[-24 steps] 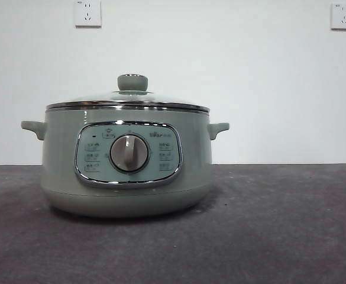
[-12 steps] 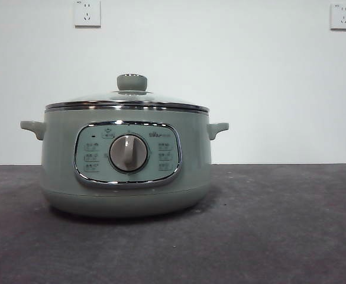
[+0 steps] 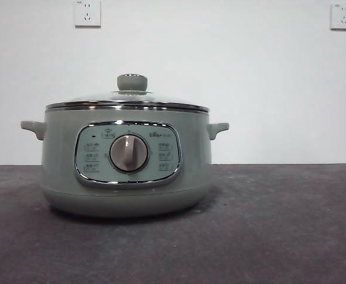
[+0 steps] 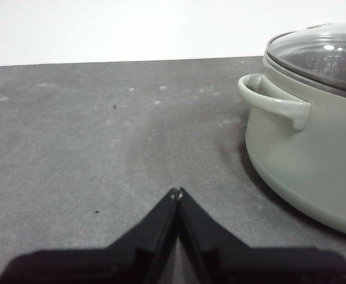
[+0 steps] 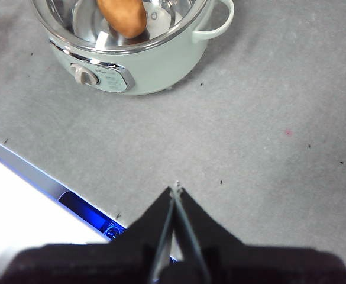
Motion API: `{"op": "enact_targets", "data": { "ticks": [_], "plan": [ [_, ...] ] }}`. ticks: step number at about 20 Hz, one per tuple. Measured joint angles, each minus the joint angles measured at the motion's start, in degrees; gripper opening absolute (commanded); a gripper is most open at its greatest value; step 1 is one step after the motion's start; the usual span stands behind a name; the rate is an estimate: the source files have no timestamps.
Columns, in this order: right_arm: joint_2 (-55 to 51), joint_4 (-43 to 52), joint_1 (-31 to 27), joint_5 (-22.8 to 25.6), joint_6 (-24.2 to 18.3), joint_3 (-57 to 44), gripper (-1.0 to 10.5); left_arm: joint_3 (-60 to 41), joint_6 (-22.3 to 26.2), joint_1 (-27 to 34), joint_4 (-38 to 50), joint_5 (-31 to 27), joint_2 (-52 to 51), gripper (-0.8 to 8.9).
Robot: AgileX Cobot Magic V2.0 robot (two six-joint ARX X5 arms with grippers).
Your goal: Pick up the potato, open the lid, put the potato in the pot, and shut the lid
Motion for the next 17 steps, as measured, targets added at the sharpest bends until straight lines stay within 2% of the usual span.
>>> {"op": "enact_targets", "data": {
  "ticks": [7, 9, 11, 14, 17],
  "plan": [
    [-0.1, 0.0, -0.5, 0.5, 0.0, 0.0, 0.0, 0.0, 0.0, 0.0, 0.0, 0.0, 1.5, -0.02],
    [-1.1, 0.0, -2.9, 0.6, -1.4, -0.1, 0.0, 0.0, 0.0, 0.0, 0.0, 0.0, 1.9, -0.02],
    [-4.4, 1.9, -7.7, 0.6, -3.5, -2.1, 0.0, 0.0, 0.0, 0.0, 0.0, 0.0, 2.3, -0.02],
    [-14.3, 12.1, -17.7, 0.7, -5.7, -12.6, 0.0, 0.0, 0.0, 0.0, 0.0, 0.0, 2.4, -0.02],
    [-27.8, 33.0, -25.0, 3.8, -7.6, -31.7, 0.0, 0.0, 0.0, 0.0, 0.0, 0.0, 2.4, -0.02]
  ]
}}
